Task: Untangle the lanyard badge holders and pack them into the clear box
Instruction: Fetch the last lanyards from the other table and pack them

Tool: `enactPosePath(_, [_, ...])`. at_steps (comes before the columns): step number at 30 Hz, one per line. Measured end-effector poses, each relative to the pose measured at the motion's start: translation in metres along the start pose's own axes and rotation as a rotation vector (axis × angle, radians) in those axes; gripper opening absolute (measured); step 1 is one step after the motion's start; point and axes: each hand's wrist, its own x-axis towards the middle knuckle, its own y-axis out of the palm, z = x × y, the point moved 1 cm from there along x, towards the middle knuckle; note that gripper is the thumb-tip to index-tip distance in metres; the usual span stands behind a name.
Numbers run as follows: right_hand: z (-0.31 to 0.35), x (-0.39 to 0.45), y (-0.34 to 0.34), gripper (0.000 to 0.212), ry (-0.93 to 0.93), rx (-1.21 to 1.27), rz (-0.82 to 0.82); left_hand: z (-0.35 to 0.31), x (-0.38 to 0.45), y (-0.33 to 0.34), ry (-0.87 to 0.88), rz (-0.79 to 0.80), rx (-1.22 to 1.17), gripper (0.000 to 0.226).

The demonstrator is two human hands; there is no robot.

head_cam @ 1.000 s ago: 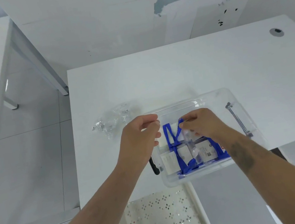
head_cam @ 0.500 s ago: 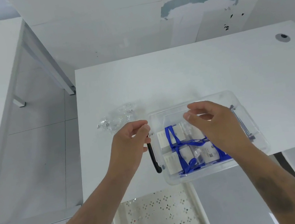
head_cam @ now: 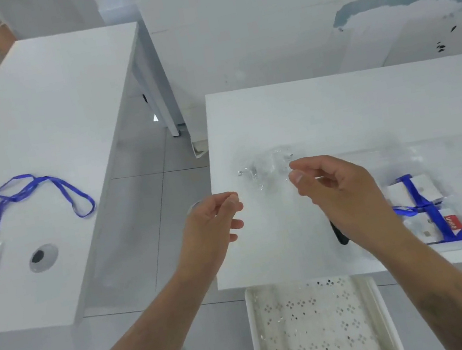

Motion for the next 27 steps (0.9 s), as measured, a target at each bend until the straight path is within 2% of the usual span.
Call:
enactPosePath(7, [0.031, -0.017, 0.135, 0.016, 0.002, 0.004, 0.042, 0.03, 0.016, -0.136, 0.022, -0.032, -0.013, 0.014])
enactPosePath(12, [0.052, -0.026, 0.249, 0.018, 0.084, 0.011, 0.043, 0.055, 0.041, -0.256, -0.008, -0.034, 0.001, 0.014])
enactPosePath(17, [0.069, -0.038, 0.33, 0.014, 0.143, 0.008, 0.051, 0.067, 0.057, -0.342, -0.056, -0.054, -0.001, 0.014])
enactPosePath(27, [0.087, -0.028, 0.379, 0.013, 0.154, 0.002, 0.084, 0.077, 0.068, -0.406, -0.062, -0.114, 0.04, 0.013])
